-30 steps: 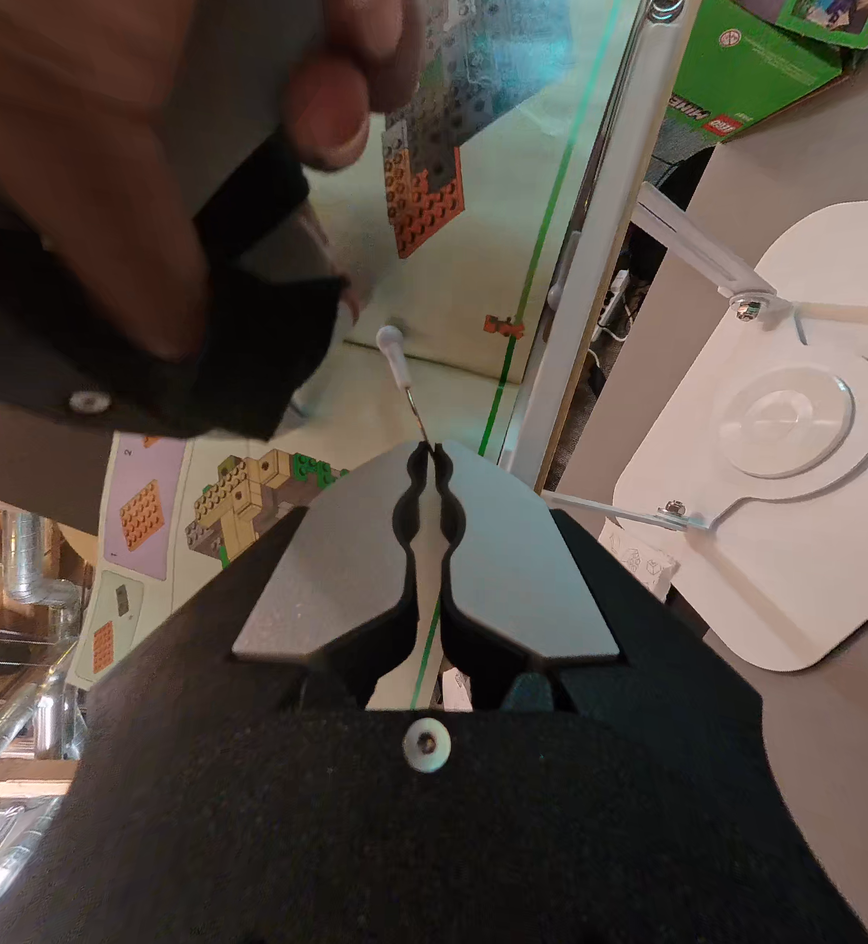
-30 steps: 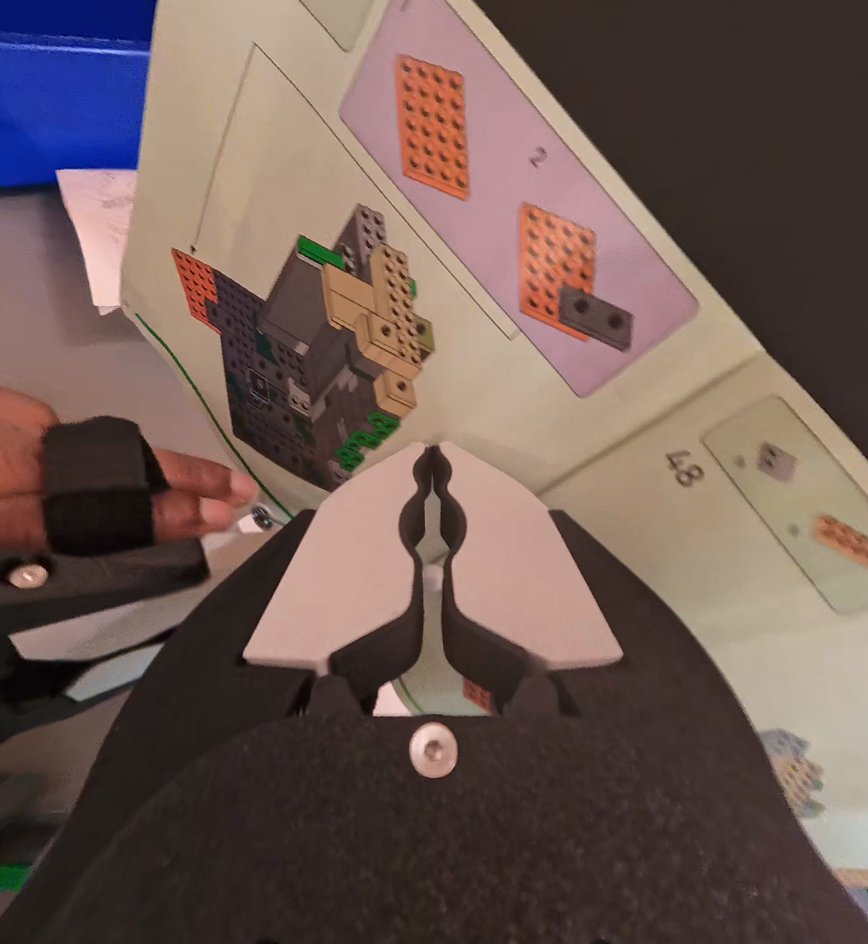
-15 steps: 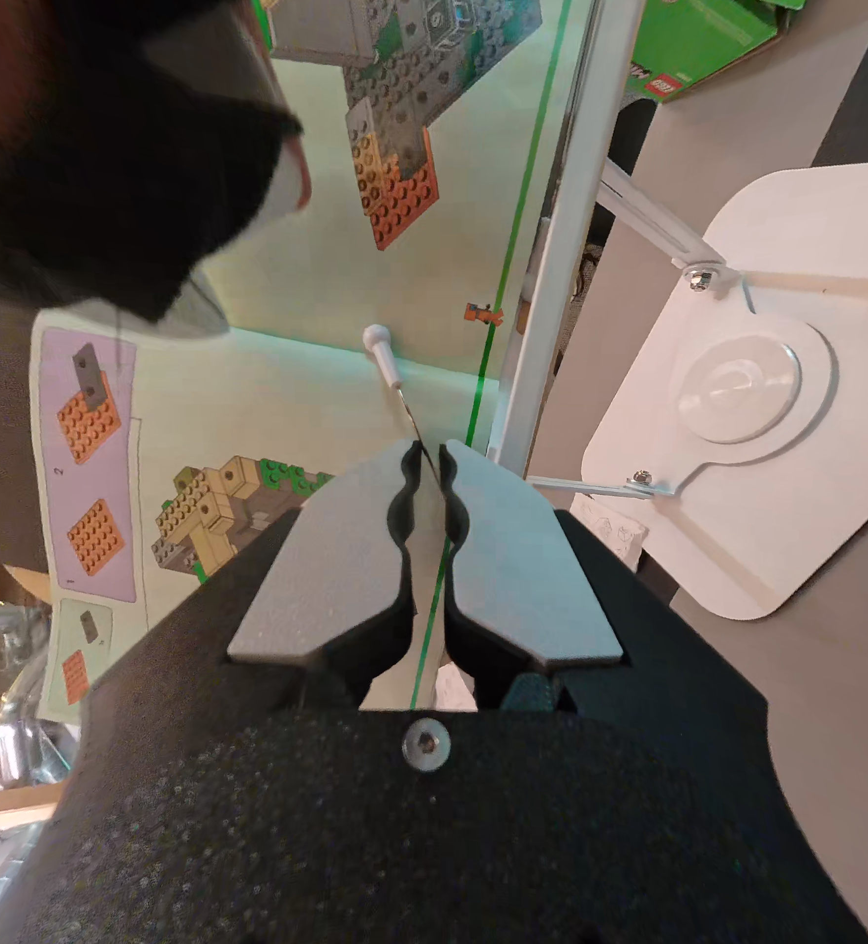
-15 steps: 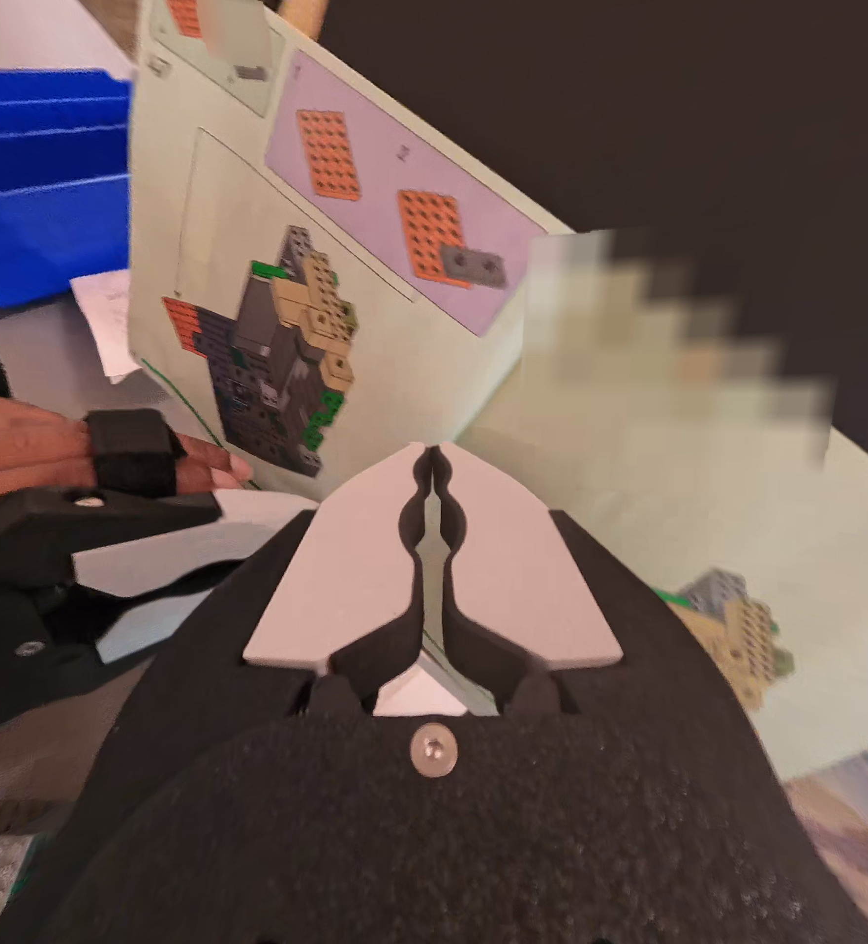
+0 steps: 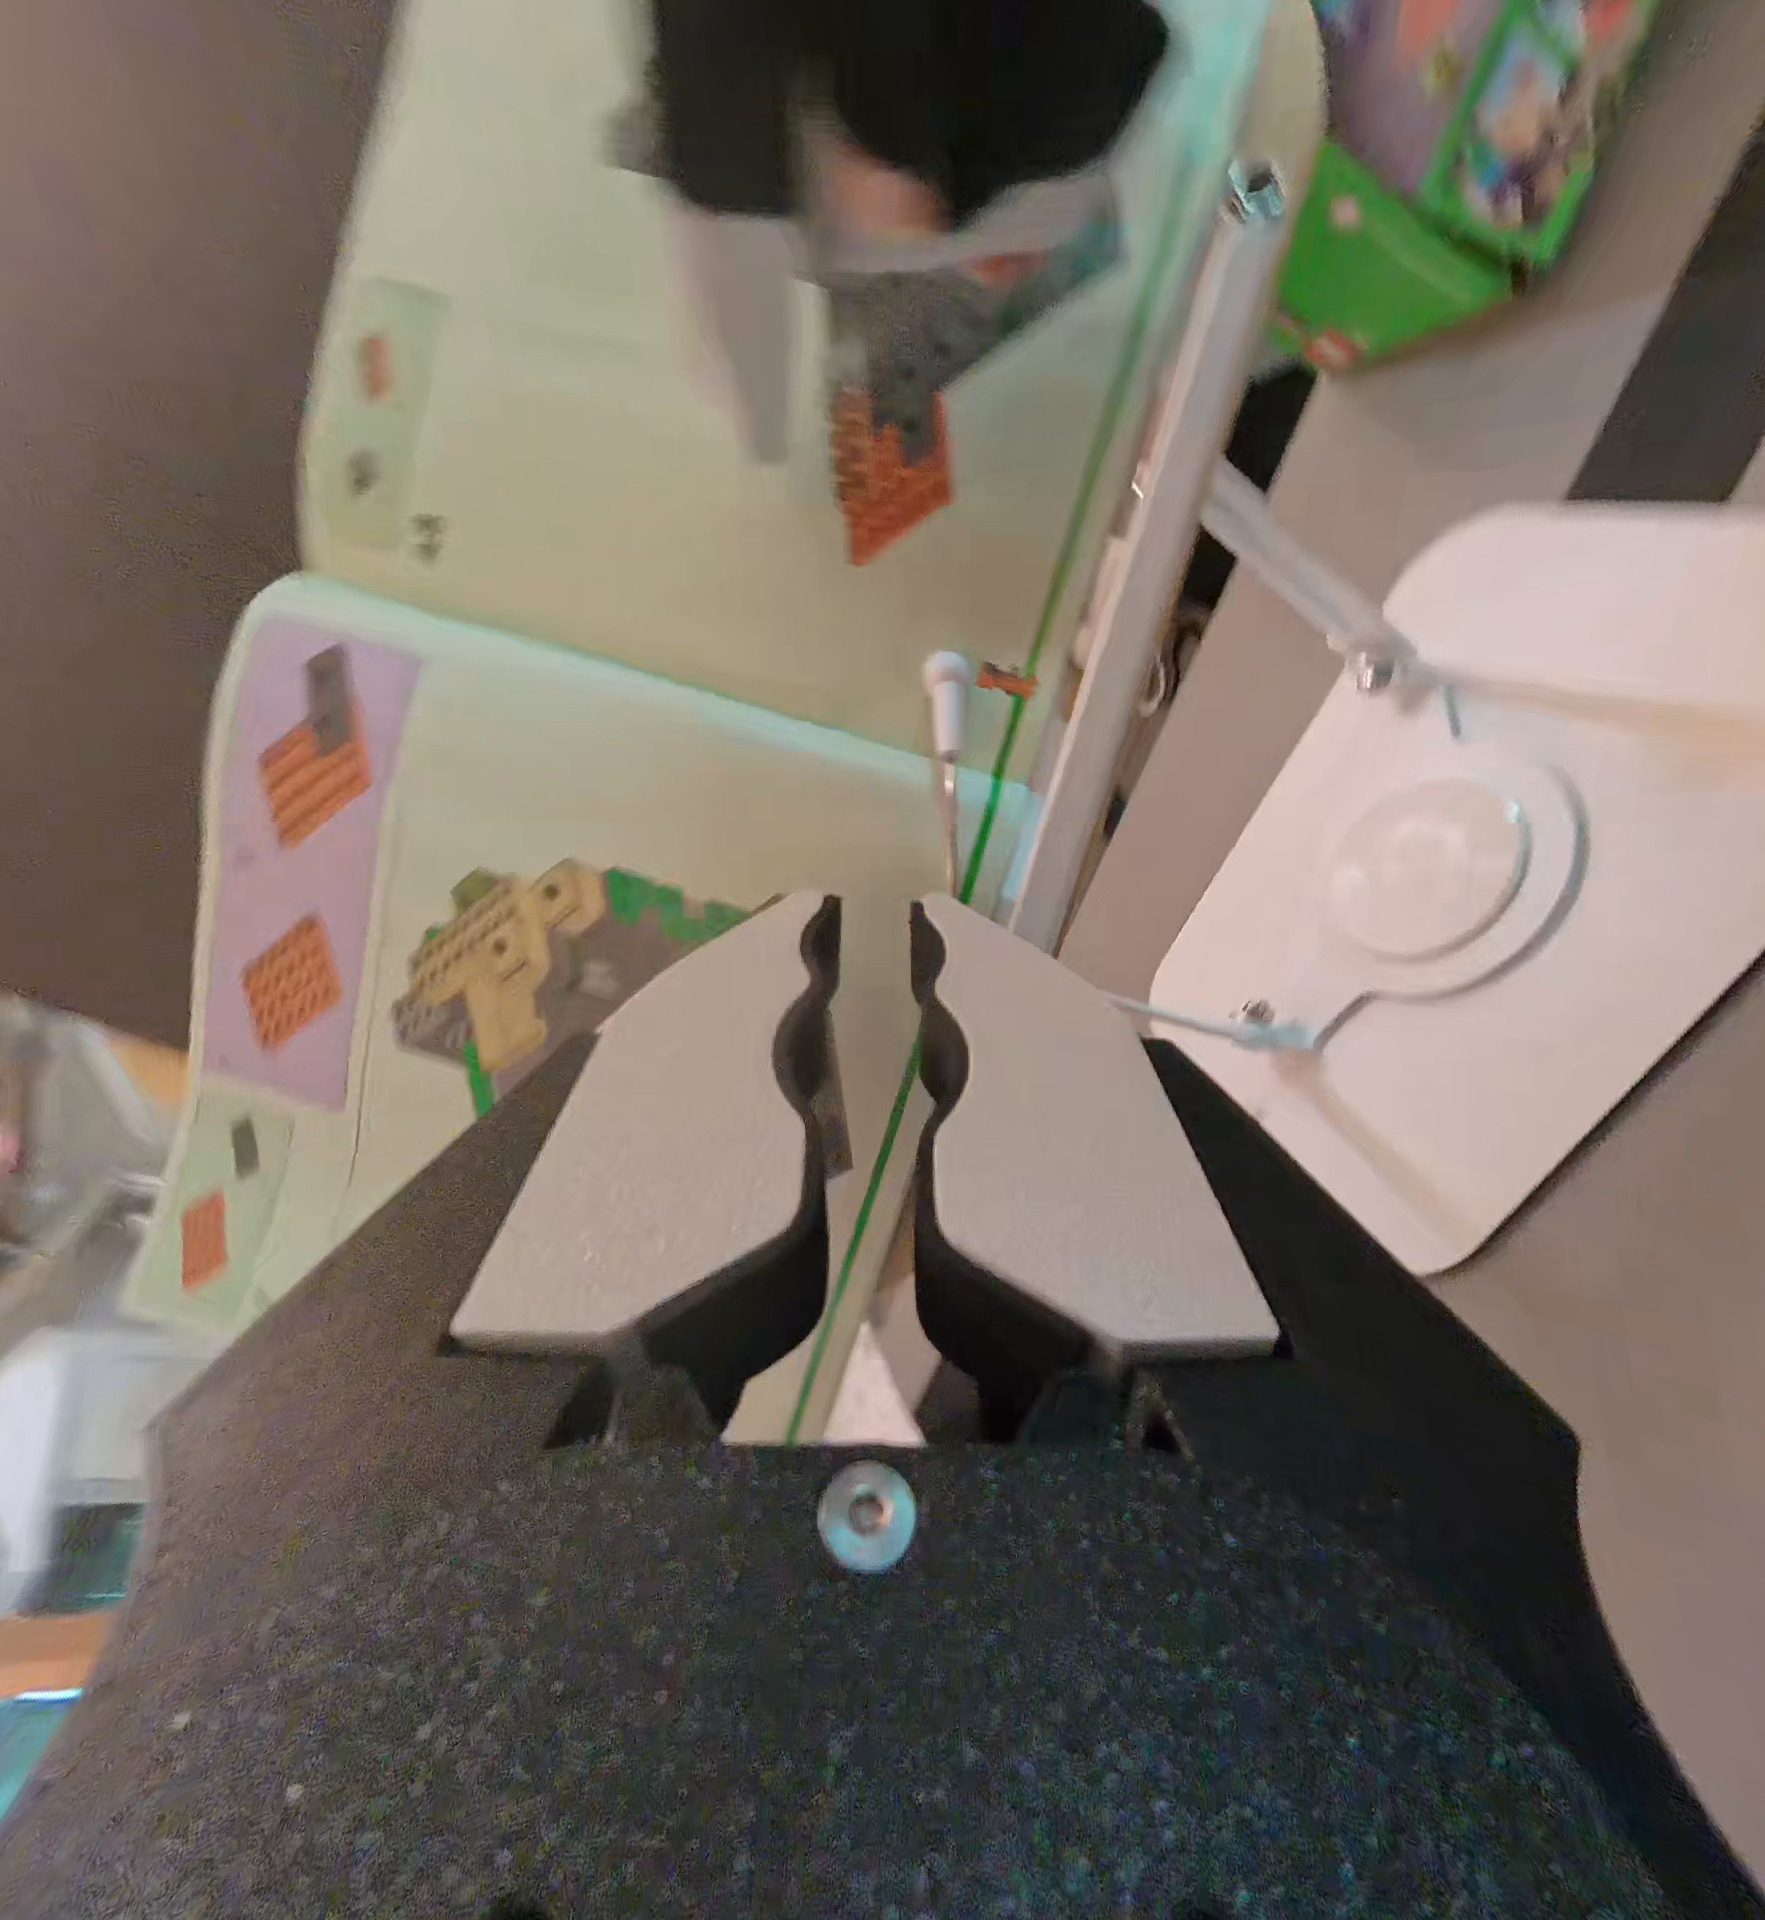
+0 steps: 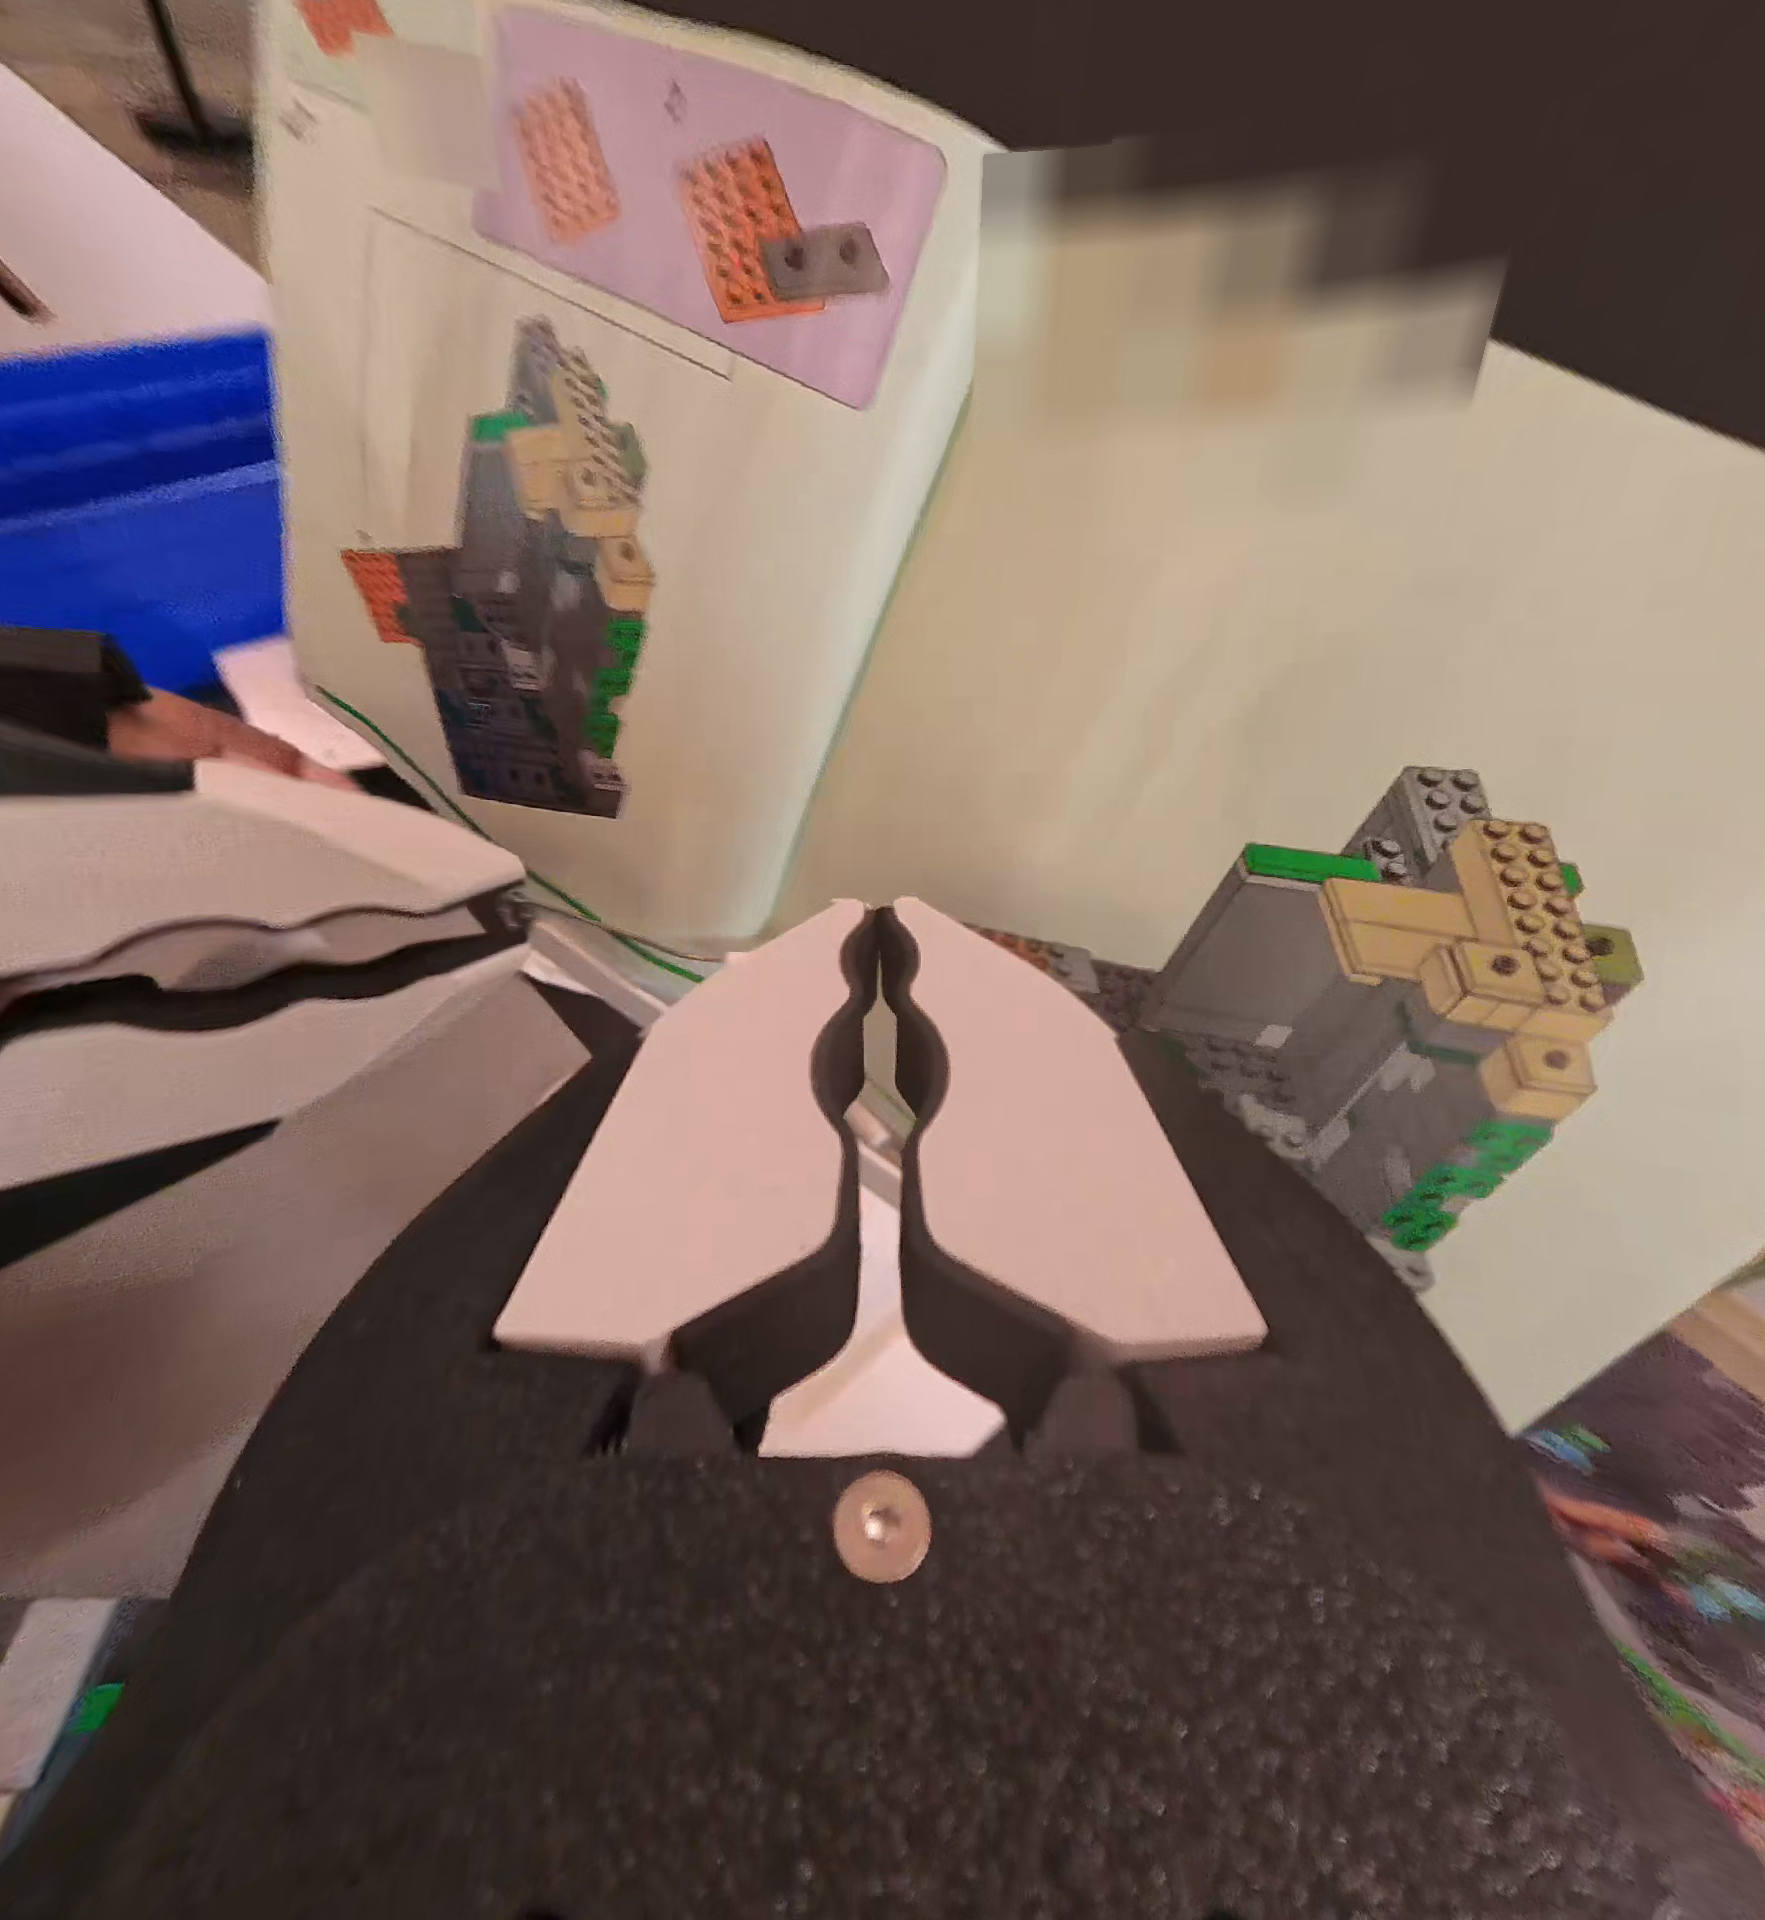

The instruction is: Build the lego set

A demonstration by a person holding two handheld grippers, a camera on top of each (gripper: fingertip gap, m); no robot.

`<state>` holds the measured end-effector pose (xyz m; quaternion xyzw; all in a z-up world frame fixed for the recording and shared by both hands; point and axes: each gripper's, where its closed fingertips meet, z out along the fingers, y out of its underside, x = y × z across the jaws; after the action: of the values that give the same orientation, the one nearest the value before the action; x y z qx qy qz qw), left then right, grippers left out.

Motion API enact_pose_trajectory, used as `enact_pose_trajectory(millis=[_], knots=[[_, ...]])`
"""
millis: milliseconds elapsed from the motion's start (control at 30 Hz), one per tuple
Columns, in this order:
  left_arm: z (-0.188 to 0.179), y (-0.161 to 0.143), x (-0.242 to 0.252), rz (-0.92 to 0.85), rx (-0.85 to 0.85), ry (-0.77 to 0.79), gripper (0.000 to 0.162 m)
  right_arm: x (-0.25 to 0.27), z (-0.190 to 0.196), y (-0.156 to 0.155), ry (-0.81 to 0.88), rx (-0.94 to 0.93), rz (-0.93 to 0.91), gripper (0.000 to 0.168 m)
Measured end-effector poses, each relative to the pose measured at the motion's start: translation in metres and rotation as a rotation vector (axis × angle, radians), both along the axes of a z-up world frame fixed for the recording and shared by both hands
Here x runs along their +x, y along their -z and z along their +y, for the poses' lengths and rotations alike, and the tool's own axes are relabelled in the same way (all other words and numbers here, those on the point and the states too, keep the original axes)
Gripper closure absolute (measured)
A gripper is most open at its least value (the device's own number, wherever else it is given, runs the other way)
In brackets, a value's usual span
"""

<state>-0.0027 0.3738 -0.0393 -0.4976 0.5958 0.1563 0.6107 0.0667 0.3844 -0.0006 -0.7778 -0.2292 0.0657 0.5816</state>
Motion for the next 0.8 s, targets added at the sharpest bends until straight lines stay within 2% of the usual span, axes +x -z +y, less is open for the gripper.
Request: enact_pose_trajectory(millis=[200,233,333,500,600,767,800], knots=[[-0.032,-0.041,-0.035,-0.584,-0.22,0.039,0.155,-0.002,-0.049,-0.013,-0.007,0.21,0.167,0.168],[-0.034,-0.046,-0.044,-0.662,-0.234,0.034,0.157,-0.002,-0.057,-0.012,0.0,0.235,0.179,0.159],[-0.04,-0.052,-0.066,-0.836,-0.283,0.037,0.162,-0.003,-0.08,-0.008,0.018,0.299,0.203,0.158],[-0.054,-0.044,-0.089,-1.015,-0.389,0.056,0.162,-0.013,-0.116,0.011,0.017,0.276,0.234,0.161],[-0.066,-0.03,-0.1,-1.048,-0.427,0.04,0.161,-0.019,-0.136,0.029,0.028,0.22,0.226,0.163],[-0.077,0.002,-0.118,-1.042,-0.48,-0.048,0.137,-0.023,-0.163,0.047,0.045,0.193,0.26,0.168],[-0.078,0.005,-0.121,-1.052,-0.489,-0.06,0.137,-0.022,-0.166,0.048,0.049,0.203,0.276,0.168]])
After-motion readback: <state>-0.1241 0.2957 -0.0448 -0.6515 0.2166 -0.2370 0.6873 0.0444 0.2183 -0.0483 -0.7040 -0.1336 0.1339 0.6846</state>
